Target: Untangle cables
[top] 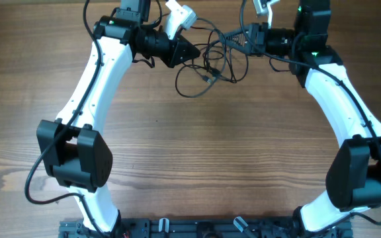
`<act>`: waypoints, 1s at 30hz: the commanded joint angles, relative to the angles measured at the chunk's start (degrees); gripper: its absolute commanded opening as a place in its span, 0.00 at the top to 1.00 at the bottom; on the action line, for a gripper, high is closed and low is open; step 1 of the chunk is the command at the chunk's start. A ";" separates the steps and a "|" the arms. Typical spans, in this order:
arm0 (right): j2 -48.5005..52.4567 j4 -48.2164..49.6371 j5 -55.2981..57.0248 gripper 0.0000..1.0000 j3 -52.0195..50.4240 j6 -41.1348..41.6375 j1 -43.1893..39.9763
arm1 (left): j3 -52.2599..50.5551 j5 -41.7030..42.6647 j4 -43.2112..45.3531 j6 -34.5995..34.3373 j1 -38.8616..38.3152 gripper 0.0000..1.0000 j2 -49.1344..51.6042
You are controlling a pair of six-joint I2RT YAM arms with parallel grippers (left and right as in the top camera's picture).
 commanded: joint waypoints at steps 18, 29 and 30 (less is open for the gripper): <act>-1.86 -0.61 -0.92 0.95 1.36 3.58 -12.44 | 0.15 -21.29 3.10 -15.41 17.29 0.96 0.26; -1.86 -13.57 3.34 0.95 1.36 -4.48 -19.04 | 0.15 -21.33 3.13 -15.39 22.29 0.96 -2.01; -1.86 -15.69 4.02 0.95 1.36 -5.81 -19.67 | 0.15 -21.33 3.17 -15.39 22.67 0.96 -2.36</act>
